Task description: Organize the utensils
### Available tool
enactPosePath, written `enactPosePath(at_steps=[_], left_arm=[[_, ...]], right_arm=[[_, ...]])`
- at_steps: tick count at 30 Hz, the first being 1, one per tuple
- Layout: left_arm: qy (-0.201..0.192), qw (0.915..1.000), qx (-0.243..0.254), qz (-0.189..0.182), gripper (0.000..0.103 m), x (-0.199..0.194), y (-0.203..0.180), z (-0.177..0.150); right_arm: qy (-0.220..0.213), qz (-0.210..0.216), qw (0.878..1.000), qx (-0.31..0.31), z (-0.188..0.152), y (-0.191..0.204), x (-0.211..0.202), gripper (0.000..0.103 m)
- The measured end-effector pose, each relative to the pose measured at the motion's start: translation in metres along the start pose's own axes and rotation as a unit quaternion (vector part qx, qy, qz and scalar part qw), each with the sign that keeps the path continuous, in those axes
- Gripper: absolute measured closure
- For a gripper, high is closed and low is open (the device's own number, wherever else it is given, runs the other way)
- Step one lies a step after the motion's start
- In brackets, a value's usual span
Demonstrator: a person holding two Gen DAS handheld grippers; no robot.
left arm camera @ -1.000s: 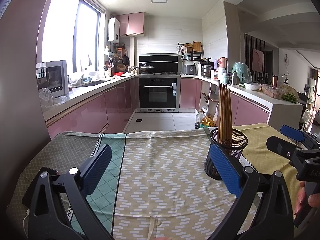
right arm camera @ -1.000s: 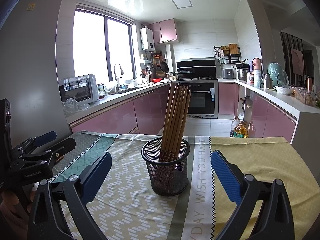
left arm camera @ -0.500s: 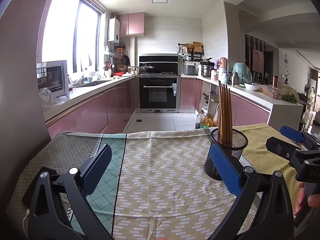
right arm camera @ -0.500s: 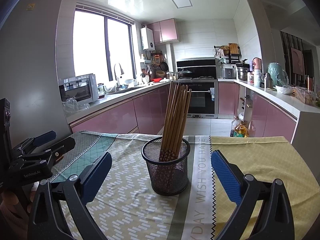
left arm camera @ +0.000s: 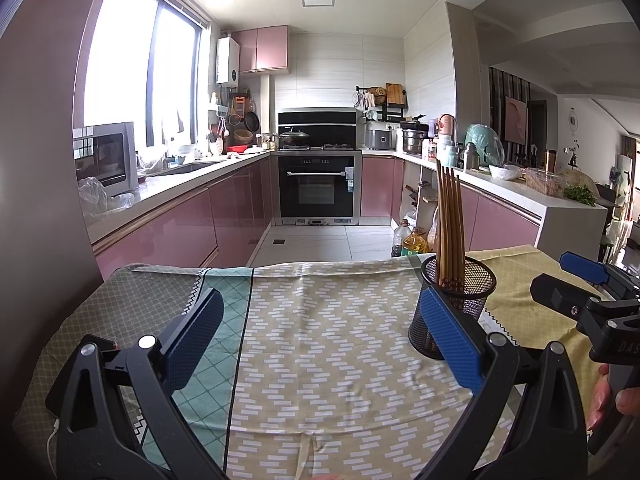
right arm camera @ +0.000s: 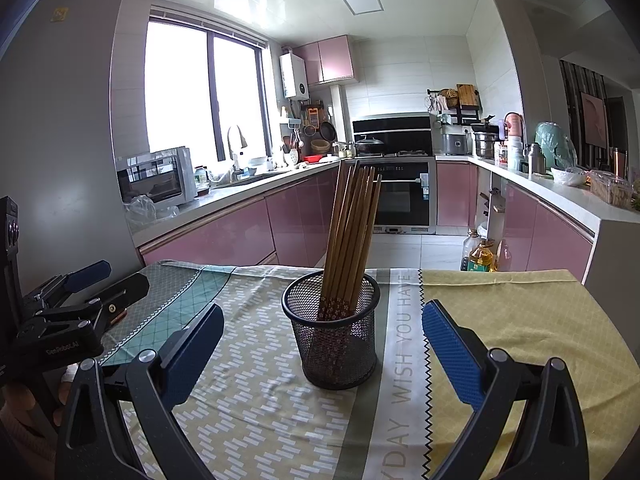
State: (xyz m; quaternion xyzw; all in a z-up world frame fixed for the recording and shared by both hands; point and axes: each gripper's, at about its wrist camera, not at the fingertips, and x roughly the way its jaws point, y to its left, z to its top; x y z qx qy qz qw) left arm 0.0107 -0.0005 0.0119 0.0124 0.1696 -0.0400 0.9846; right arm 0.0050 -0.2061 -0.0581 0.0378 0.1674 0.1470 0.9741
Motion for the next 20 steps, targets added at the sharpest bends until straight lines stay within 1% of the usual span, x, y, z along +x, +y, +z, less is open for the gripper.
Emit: enactPosePath(at_steps=[8, 11, 15, 17, 18, 19, 20], left_arm=[[-0.002, 0.9999, 0.004, 0.009, 0.006, 0.004, 0.000, 0.001], [-0.005, 0.9996, 0.008, 0.025, 0.006, 0.006, 0.000, 0.001], [0.020, 0.9996, 0.004, 0.020, 0.006, 0.014, 0.003, -0.002], [0.037, 0.9991, 0.001, 0.020, 0.006, 0.020, 0.006, -0.005], [0.044, 0.9988, -0.001, 0.023, 0.006, 0.023, 0.008, -0.007], [0.057, 0.9979, -0.003, 0.028, 0.006, 0.029, 0.012, -0.009], [0.068, 0.9971, -0.004, 0.033, 0.006, 0.033, 0.016, -0.011]], right_arm=[[0.004, -0.002, 1.000, 0.002, -0.002, -0.001, 0.001, 0.007], [0.006, -0.005, 1.000, 0.001, -0.003, -0.003, 0.002, 0.007], [0.021, -0.021, 1.000, 0.009, -0.007, -0.016, 0.007, 0.007], [0.039, -0.040, 0.998, 0.020, -0.008, -0.035, 0.013, 0.007], [0.057, -0.059, 0.996, 0.025, -0.010, -0.047, 0.019, 0.007], [0.085, -0.085, 0.992, 0.034, -0.013, -0.065, 0.027, 0.007], [0.109, -0.097, 0.988, 0.041, -0.016, -0.078, 0.035, 0.007]])
